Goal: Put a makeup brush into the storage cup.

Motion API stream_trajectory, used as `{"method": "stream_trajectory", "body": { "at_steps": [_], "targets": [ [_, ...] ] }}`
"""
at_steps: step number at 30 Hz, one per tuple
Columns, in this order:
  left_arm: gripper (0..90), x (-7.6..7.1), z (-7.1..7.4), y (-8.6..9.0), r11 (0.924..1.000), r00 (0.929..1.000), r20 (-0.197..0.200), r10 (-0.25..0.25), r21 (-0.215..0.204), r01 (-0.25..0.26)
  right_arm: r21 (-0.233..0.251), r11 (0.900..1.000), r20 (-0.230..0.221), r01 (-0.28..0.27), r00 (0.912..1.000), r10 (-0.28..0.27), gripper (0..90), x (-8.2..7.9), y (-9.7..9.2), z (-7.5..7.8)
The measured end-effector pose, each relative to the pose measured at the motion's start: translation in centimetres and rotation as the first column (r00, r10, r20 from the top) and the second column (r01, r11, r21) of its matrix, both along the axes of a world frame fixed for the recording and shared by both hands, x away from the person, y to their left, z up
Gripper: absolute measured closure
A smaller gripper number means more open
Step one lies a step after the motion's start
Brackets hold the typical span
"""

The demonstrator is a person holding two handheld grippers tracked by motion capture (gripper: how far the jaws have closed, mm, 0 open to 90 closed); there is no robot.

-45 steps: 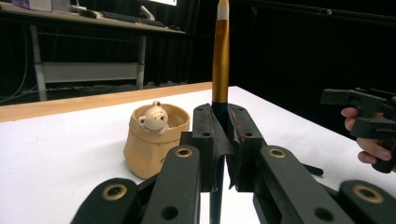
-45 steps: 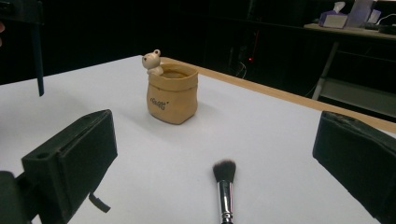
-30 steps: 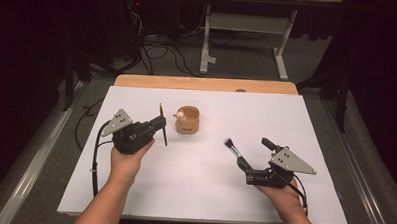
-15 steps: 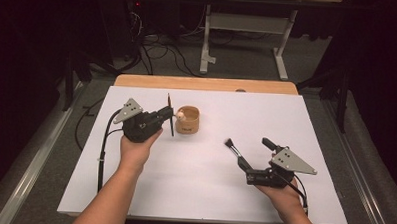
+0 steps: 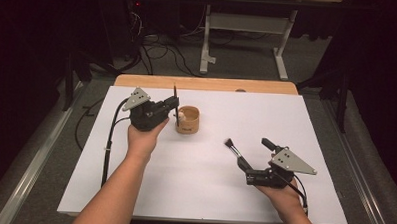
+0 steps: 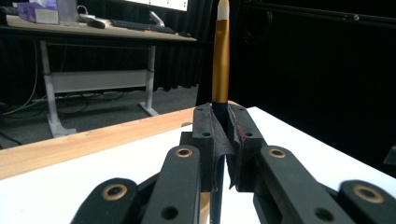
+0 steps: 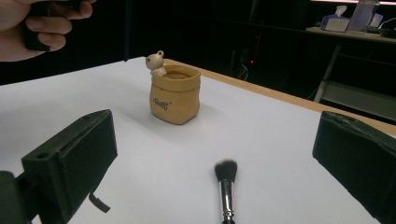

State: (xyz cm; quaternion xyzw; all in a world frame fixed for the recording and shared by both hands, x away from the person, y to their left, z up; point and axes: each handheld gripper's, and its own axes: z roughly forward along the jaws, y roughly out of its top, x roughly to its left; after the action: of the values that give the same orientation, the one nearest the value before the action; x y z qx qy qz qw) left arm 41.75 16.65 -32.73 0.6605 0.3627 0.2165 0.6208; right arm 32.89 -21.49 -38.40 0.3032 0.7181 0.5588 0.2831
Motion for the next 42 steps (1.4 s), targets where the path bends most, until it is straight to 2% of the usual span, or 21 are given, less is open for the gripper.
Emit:
{"method": "stream_trajectory", "body": {
  "at_steps": [2,3,11,15,21,25,29,33,42],
  "targets": [
    [82.7,0.3,0.2,-0.3,1.0,1.0,0.0,0.001,0.0,-0.001,0.001,1.0,0.003,-0.003,1.0,0.003,1.0,0.0,0.0,0.0],
    [82.7,0.6,0.3,-0.6,0.9999,1.0,0.003,0.005,-0.013,-0.005,0.001,1.0,0.004,-0.002,1.0,0.002,1.0,0.0,0.0,0.0],
    [82.7,1.9,0.7,-1.6,0.9999,0.9999,0.007,0.011,-0.009,-0.011,0.002,1.0,0.007,-0.002,1.0,0.002,1.0,0.0,-0.1,0.0],
    [82.7,2.8,0.6,-2.0,0.9993,0.9996,-0.009,0.027,-0.025,-0.028,0.008,0.9999,0.005,-0.009,0.9999,0.009,1.0,-0.1,0.0,0.0],
    [82.7,3.7,0.6,-2.3,0.9992,0.999,-0.018,0.041,0.002,-0.041,0.014,0.9999,0.006,-0.009,0.9999,0.008,1.0,-0.1,-0.1,0.1],
    [82.7,4.1,0.4,-2.2,0.9988,0.9987,-0.017,0.048,0.013,-0.048,0.019,0.9998,0.009,-0.006,0.9999,0.006,1.0,-0.1,-0.2,0.2],
    [82.7,4.5,0.2,-2.1,0.9982,0.9978,-0.029,0.06,0.002,-0.06,0.021,0.9998,0.009,-0.008,0.9999,0.007,1.0,-0.2,-0.2,0.2],
    [82.7,4.6,-0.1,-2.2,0.9977,0.9973,-0.038,0.064,0.025,-0.063,0.018,0.9998,0.009,-0.008,0.9999,0.008,1.0,-0.1,-0.3,0.2],
    [82.7,5.1,-0.4,-2.2,0.9964,0.9953,-0.047,0.084,0.007,-0.084,0.025,0.9996,0.005,-0.011,0.9999,0.011,1.0,-0.1,-0.2,0.2]
  ]
}}
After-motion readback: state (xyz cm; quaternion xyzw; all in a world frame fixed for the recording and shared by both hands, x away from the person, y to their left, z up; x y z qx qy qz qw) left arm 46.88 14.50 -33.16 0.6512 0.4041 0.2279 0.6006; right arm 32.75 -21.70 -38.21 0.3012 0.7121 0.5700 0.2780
